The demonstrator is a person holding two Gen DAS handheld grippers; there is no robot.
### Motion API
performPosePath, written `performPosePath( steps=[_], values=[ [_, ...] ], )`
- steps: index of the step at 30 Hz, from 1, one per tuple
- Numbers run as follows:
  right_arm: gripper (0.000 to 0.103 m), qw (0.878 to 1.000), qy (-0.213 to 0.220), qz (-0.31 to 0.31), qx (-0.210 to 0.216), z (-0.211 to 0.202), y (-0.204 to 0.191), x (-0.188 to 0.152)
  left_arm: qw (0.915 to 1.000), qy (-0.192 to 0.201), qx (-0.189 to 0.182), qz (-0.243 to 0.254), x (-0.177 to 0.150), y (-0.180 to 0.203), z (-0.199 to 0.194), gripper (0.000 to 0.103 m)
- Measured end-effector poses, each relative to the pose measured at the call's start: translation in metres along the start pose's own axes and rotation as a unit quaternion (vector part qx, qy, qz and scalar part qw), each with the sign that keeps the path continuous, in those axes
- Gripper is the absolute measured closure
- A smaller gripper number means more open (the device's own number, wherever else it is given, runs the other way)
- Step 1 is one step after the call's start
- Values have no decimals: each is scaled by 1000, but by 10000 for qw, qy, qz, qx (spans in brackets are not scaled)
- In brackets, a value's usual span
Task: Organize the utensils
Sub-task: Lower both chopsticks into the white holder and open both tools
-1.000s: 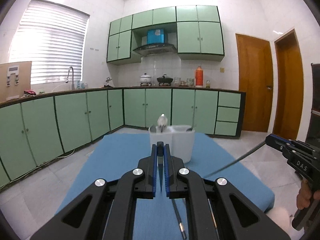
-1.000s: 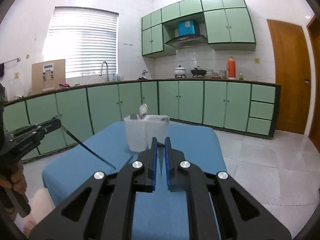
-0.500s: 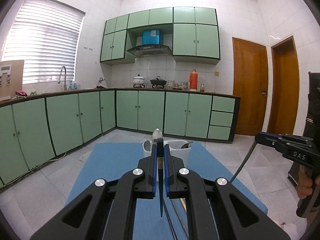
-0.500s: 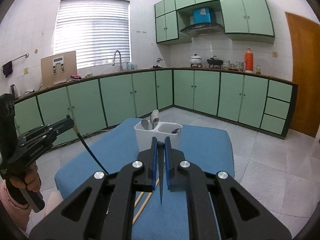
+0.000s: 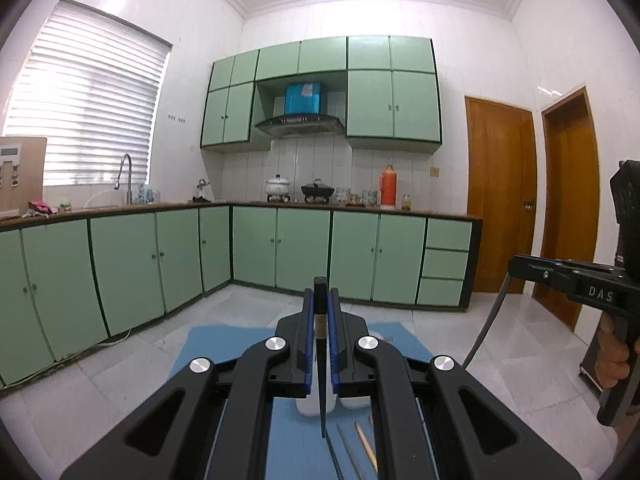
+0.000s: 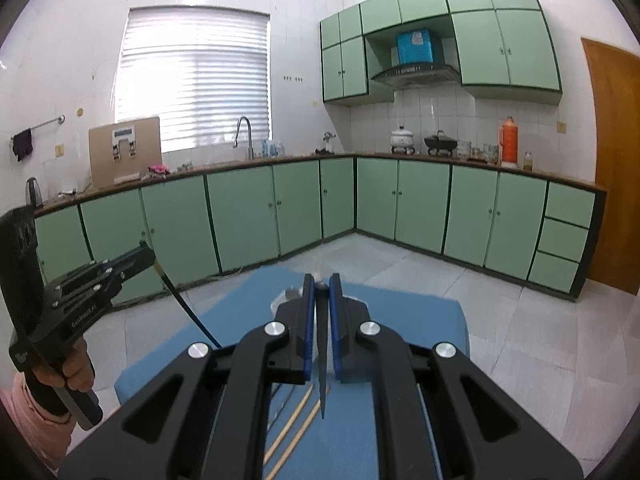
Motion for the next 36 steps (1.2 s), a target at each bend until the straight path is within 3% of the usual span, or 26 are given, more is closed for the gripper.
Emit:
performPosePath(
  steps=[8,15,25,36],
  values=[
    [97,9989,461,-13,-58,20,7,64,9984,543,135,116,53,0,29,97],
    [97,9985,533,88,-118,74,24,90,9983,534,185,137,64,0,85,97],
    [97,9989,358,234,-208,149,40,68,9998,-16,155,90,28,-3,166,97],
    [97,9990,10,358,-272,190,42,18,9992,-382,116,-1,-5,-7,198,97]
  ],
)
Point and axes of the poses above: each gripper's, at about its wrist camera, not at the fingertips, and z roughly the way its jaws point, y to its right, x to its top, the point moved 3 cm from there along z, roughly the way its jaws point, and after that the axes turned 5 degrees about z, right-handed, at the moved point
